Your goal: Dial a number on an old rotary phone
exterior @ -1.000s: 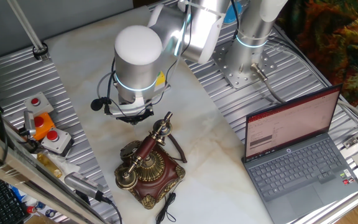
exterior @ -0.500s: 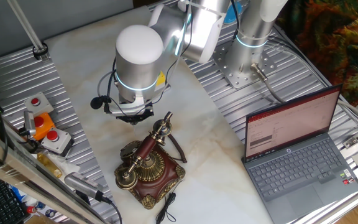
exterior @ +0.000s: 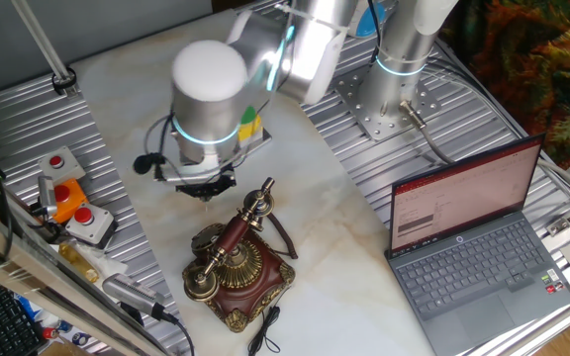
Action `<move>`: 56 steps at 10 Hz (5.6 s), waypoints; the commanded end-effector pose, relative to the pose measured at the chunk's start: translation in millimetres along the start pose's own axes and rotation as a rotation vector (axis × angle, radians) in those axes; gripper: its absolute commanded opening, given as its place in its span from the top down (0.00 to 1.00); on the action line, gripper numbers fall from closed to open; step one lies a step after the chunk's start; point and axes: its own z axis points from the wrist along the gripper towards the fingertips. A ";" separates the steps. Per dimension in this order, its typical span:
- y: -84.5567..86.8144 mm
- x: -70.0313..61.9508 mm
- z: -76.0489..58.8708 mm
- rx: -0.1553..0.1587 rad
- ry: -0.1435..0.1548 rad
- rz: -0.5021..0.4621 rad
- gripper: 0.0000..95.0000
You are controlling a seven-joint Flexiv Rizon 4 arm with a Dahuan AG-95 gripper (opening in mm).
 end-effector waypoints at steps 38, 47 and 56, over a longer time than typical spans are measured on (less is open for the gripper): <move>-28.0 7.0 23.4 -0.032 -0.165 0.040 1.00; -28.0 7.0 23.4 -0.003 -0.202 0.130 1.00; -28.0 7.0 23.4 0.025 -0.231 0.100 1.00</move>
